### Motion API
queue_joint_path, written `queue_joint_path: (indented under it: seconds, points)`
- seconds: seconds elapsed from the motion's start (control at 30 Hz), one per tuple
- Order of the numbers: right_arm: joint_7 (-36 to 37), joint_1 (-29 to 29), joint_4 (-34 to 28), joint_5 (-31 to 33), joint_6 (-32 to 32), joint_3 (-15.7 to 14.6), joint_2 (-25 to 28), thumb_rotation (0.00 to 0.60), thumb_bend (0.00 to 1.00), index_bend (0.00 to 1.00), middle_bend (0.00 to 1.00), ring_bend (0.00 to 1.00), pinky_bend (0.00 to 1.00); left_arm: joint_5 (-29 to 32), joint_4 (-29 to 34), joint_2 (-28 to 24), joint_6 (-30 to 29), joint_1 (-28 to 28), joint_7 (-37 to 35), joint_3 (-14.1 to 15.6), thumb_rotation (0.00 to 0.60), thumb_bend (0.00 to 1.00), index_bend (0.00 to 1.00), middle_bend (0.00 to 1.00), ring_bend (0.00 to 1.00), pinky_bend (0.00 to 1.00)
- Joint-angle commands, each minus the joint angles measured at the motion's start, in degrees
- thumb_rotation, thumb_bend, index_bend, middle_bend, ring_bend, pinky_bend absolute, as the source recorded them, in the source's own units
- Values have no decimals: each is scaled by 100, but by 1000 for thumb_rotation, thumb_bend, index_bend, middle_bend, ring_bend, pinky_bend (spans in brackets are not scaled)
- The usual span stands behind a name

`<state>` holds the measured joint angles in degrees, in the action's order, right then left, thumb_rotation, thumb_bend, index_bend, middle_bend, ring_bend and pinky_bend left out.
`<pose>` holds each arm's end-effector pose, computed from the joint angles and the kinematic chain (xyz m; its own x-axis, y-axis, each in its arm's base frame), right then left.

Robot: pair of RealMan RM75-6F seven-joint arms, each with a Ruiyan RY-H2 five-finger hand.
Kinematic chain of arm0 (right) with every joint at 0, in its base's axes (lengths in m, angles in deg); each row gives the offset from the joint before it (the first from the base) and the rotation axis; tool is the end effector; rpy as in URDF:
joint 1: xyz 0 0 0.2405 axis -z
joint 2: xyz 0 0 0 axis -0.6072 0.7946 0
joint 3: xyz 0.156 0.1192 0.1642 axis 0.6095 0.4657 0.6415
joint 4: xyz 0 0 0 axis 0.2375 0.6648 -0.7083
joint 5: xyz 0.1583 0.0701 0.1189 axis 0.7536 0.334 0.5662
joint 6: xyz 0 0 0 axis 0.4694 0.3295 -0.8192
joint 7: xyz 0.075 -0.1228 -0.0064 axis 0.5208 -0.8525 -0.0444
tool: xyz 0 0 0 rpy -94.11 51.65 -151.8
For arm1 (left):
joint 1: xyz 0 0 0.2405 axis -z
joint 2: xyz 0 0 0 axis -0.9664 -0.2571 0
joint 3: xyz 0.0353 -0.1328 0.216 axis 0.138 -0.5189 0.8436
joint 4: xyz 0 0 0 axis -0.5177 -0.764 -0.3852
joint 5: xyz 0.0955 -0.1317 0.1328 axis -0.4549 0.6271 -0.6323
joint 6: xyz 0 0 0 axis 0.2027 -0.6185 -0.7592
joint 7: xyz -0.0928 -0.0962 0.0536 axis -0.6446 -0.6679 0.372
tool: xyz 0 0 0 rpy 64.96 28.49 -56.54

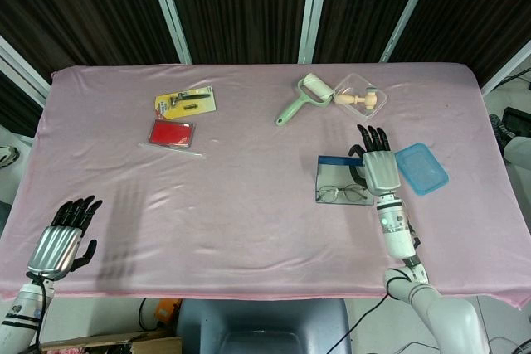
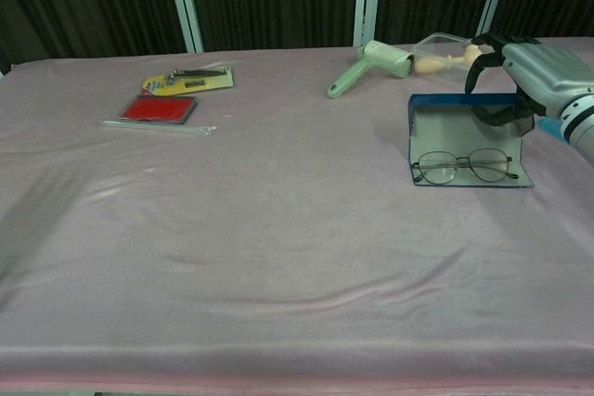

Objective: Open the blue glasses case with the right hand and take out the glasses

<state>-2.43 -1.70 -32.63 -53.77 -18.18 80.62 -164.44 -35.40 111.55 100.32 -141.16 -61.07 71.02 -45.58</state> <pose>-0.2626 -0.3963 -0.0051 0.4031 0.1090 0.9086 -0.9002 -0.1313 0.4151 -0.3079 0.2164 0.1092 0.4911 0.2012 0.8476 0.8708 -0.1396 -0.4714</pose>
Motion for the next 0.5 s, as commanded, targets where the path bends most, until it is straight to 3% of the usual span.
queue_joint_path:
  seconds: [0.03,0.33,0.5]
  points:
    - [30,-5,29,26,0,31,32,600,501,575,183,81,0,0,-2,7,0,0,12,1,600,468,0,0,0,57]
    - [-132,-135,134,191,-201,196,131,600,501,572,183,81,0,28,6,28,27,4,80,8,600,469,0,0,0,57]
    - [-333,-362,389,452,-519,457,219,600,501,569,183,81,0,44,-5,36,29,5,87,1,600,469,0,0,0,57]
